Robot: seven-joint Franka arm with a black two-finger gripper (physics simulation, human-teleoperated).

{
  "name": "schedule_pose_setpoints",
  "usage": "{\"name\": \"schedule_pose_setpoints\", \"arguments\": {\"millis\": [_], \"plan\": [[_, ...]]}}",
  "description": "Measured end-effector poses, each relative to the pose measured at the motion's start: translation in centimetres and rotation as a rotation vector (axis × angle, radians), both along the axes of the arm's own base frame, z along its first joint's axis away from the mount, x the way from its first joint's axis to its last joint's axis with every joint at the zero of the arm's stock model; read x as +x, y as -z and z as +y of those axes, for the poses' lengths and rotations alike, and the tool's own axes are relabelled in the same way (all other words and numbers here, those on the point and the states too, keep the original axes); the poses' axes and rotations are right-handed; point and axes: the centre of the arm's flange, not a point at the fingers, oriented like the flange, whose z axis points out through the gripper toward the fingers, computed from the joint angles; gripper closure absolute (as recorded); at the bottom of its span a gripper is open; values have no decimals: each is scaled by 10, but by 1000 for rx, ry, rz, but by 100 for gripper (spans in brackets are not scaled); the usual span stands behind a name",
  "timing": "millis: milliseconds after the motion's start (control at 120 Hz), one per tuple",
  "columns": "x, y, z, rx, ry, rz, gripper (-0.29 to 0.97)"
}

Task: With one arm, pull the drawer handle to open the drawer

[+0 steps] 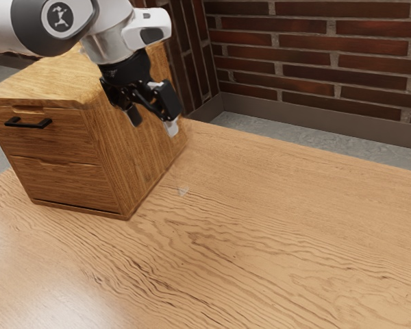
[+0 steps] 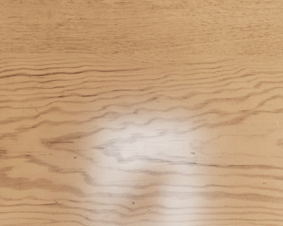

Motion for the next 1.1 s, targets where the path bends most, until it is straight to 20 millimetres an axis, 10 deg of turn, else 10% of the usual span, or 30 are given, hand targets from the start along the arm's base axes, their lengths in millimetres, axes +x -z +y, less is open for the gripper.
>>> {"name": "schedule_pose_setpoints", "arguments": {"millis": [183, 333, 608, 858, 1100], "plan": [[-14, -11, 87, -1, -150, 2, 2], [-87, -105, 135, -50, -424, -163, 2], [-86, -112, 76, -195, -740, -153, 2], [-213, 11, 278, -345, -1361, -100, 2], [-196, 29, 332, -323, -1628, -224, 2]]}}
